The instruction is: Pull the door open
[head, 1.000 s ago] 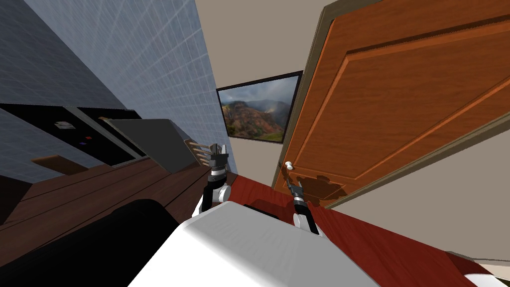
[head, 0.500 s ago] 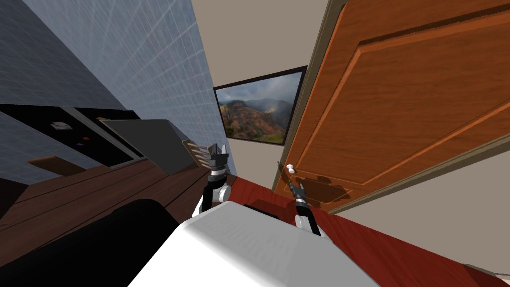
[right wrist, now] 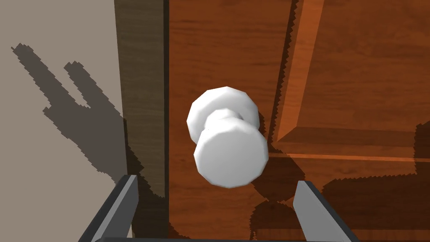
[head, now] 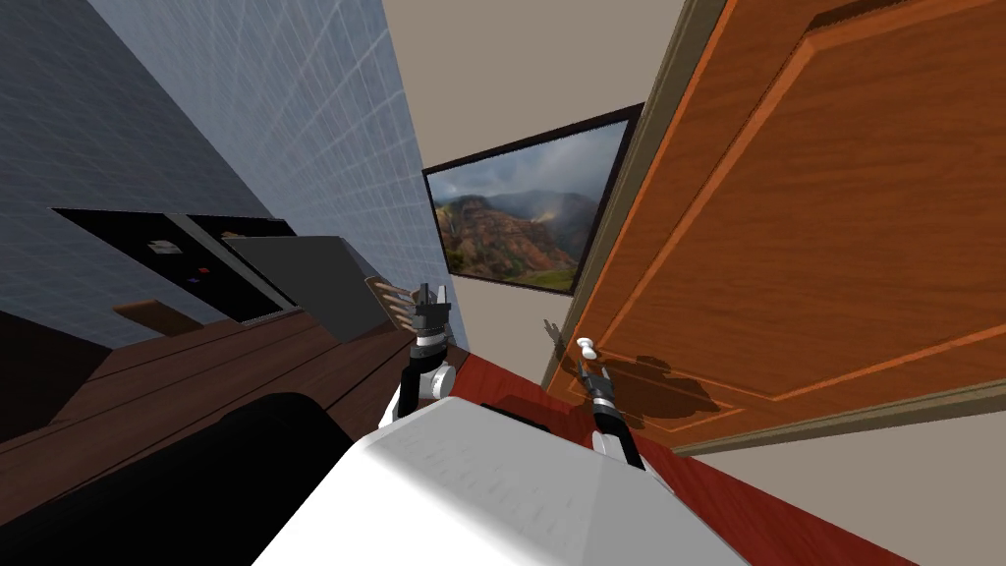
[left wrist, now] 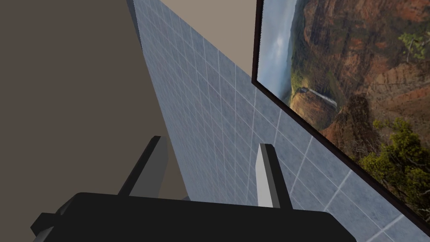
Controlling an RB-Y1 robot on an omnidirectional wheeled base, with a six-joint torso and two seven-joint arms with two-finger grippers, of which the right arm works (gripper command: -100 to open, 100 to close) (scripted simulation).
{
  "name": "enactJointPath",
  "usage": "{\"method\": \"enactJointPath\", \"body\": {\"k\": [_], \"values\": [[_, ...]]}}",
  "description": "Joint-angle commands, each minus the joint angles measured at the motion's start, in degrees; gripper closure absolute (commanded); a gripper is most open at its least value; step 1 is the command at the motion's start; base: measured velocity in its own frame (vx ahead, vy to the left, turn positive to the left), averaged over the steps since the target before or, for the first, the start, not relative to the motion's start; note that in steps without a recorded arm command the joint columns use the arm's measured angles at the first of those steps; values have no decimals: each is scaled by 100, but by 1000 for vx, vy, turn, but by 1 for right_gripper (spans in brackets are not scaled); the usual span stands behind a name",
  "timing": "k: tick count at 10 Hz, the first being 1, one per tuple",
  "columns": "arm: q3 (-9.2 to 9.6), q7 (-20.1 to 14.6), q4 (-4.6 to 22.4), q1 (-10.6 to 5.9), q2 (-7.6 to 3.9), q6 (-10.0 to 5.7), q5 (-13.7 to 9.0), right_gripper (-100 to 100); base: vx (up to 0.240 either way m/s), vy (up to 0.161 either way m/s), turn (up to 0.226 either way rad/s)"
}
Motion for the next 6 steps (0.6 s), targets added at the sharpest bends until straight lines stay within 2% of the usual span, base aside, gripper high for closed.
{"method": "enactJointPath", "body": {"k": [1,2,3,4,5,6], "values": [[-44,-166,152,29,-109,-128,-37,-100,188,25,173],[-44,-166,152,29,-109,-128,-37,-100,113,-5,34],[-90,-283,218,87,-221,-200,-75,-100,138,-9,129],[-112,-340,250,115,-275,-235,-94,-100,197,-31,164],[-74,-327,343,55,-221,-270,-65,-100,91,-23,32],[-74,-327,343,55,-221,-270,-65,100,-15,-2,-41]]}}
